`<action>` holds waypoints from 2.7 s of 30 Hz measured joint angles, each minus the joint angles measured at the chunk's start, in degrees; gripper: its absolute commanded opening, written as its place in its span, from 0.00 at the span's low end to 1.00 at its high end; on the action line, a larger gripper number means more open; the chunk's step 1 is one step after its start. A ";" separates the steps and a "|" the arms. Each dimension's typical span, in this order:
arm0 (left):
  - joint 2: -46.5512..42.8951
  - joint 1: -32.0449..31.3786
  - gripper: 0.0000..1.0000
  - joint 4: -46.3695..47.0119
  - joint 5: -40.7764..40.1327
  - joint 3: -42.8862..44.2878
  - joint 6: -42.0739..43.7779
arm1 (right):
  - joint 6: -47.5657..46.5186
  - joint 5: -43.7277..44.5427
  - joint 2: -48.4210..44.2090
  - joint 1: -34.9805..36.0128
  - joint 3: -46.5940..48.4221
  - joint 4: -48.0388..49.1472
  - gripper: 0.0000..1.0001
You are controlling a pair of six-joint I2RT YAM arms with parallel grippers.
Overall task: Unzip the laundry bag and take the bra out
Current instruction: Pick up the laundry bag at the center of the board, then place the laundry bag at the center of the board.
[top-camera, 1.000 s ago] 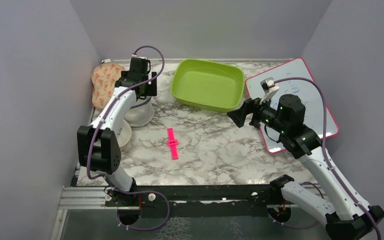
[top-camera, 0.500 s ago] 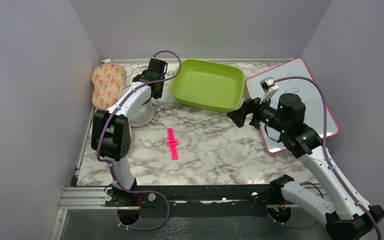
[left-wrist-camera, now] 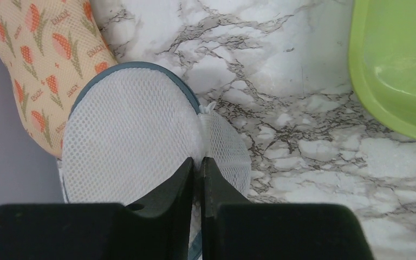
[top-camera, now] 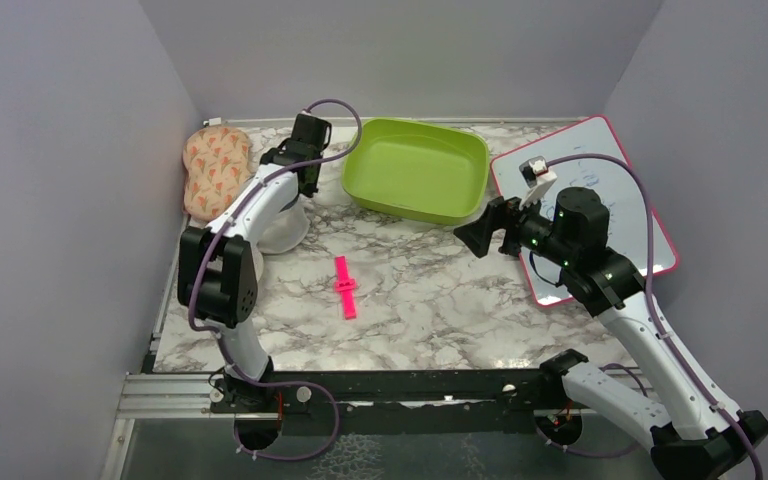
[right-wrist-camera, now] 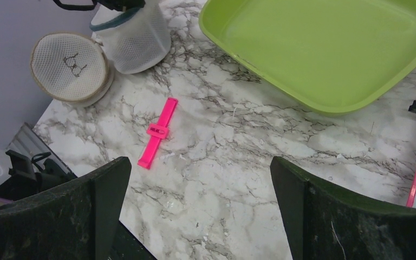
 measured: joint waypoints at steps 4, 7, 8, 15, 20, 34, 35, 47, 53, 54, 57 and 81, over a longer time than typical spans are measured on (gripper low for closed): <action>-6.23 -0.15 0.00 -1.55 3.41 -0.35 0.72 | 0.00 0.00 0.07 0.00 0.00 -0.15 1.00; -13.44 -0.87 0.00 -1.66 7.32 -1.03 1.31 | -0.02 0.00 0.57 0.00 0.04 -0.15 1.00; -15.37 -1.25 0.00 -1.62 8.48 -1.31 1.38 | -0.02 0.00 0.83 0.00 0.09 -0.13 1.00; -26.84 -5.79 0.00 -1.07 21.92 -4.74 2.34 | -0.09 -1.29 2.45 0.00 0.09 -0.02 1.00; -29.20 -10.62 0.00 2.73 32.17 -12.02 1.22 | -0.63 -4.55 3.78 0.00 0.09 0.59 0.97; -29.75 -19.56 0.00 16.63 44.65 -24.63 -4.11 | -2.25 -22.23 16.28 0.00 -5.29 10.49 0.61; -29.73 -19.76 0.00 17.05 44.98 -24.74 -4.11 | -2.75 -23.50 16.81 0.00 -6.23 12.31 0.59; -29.38 -22.23 0.00 19.26 47.28 -26.97 -3.96 | -6.67 -31.74 17.81 0.04 -15.04 35.12 0.42; -29.38 -23.61 0.00 19.58 48.28 -28.33 -3.37 | -7.17 -31.89 19.34 0.04 -15.10 39.15 0.37; -29.38 -23.63 0.00 19.61 48.35 -28.55 -3.21 | -7.21 -31.98 19.52 0.04 -15.10 39.82 0.37; -29.38 -23.82 0.00 19.63 48.41 -29.11 -2.95 | -7.82 -32.37 20.17 0.04 -15.17 40.94 0.33; -29.38 -23.98 0.00 19.47 48.43 -29.24 -1.90 | -7.08 -34.58 24.22 0.04 -18.82 44.57 0.36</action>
